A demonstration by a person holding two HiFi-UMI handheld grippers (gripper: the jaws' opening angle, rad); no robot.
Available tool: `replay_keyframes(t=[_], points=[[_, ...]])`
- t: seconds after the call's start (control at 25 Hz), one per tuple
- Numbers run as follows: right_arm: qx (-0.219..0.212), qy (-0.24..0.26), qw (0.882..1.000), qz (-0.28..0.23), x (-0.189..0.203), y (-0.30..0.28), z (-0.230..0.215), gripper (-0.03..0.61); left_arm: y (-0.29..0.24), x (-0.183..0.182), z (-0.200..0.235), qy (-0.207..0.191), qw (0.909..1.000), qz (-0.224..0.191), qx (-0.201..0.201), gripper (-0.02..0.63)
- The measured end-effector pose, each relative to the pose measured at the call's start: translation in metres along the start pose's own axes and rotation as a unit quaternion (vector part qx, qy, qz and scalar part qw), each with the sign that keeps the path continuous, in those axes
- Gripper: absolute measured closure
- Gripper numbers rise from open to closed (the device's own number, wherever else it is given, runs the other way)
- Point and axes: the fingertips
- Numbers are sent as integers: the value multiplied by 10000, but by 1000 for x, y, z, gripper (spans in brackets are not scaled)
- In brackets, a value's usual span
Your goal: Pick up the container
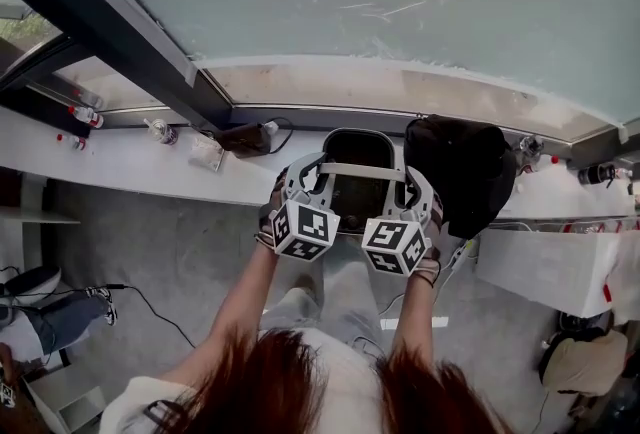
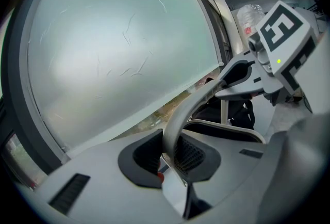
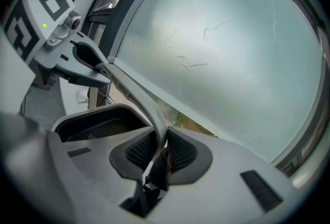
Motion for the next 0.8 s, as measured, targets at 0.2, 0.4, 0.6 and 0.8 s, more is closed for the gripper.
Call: replay_keyframes(t=[0.2, 0.4, 0.6, 0.8], points=[[49, -53, 10000, -15, -6, 26, 8, 505, 27, 2, -3, 19, 10000, -14, -20, 552], [145, -102, 9998, -55, -13, 49, 12, 506, 52, 1, -7, 34, 10000, -83, 4, 552], [277, -158, 9994, -111, -22, 75, 14, 506, 78, -3, -9, 41, 9998, -188, 35, 552], [423, -213, 9987, -208, -34, 100, 13, 506, 102, -12, -8, 74, 9993, -365, -16, 552]])
Point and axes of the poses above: the fingertips, and each gripper's own axes: y backward along the fingers, z to its left, x out of its underside, and after that the axes turned 14 degrees about y, right-handed
